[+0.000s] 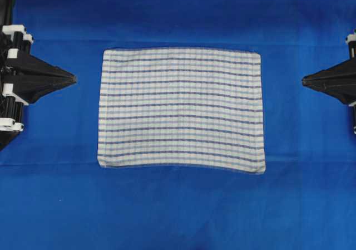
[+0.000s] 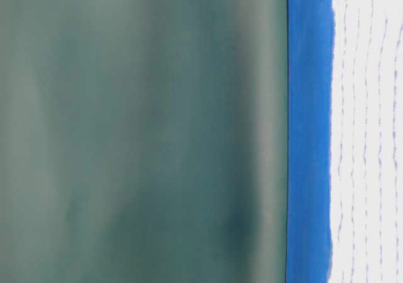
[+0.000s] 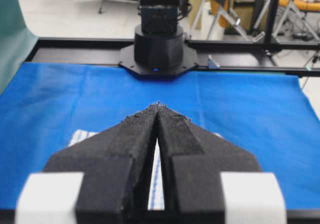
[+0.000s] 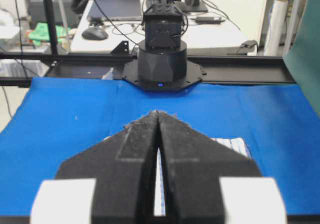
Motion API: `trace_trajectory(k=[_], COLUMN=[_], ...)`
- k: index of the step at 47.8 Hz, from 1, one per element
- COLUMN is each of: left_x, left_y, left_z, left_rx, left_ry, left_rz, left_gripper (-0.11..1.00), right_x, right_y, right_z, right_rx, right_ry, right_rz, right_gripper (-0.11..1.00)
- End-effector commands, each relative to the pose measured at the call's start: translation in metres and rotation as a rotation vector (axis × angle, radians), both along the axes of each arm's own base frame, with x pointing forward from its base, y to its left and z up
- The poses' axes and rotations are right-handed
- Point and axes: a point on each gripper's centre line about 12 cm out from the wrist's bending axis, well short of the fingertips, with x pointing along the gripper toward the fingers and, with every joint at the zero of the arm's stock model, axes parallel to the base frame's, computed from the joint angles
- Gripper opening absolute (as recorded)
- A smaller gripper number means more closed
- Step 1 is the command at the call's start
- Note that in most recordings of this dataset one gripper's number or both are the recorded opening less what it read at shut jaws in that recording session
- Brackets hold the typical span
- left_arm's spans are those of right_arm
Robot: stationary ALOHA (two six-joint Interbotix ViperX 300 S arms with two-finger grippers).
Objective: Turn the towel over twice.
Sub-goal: 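Move both grippers toward the far corners of the striped towel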
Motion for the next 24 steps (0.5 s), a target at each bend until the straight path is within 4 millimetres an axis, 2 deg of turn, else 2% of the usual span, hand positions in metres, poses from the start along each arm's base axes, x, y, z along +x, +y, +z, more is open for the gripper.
trace_trajectory(k=[1,11,24], left_x=[0.002,0.005,0.011], left_y=[0.001,0.01,0.039], left_z=[0.008,-0.001,-0.029], left_rx=[-0.036,-0.023,-0.044], left_ry=[-0.017,0.024,0.13], left_rz=[0.004,0.051,0.19], left_gripper=[0.0,0.0,0.0], right_x=[0.003,0.01,0.018], right_y=[-0.002,-0.019,-0.054], right_z=[0.011,0.003,-0.021], right_rx=[0.015,0.037,0.112], right_ry=[-0.026,0.098,0.204], right_rz=[-0.009,-0.09,-0.249], right_gripper=[0.0,0.0,0.0])
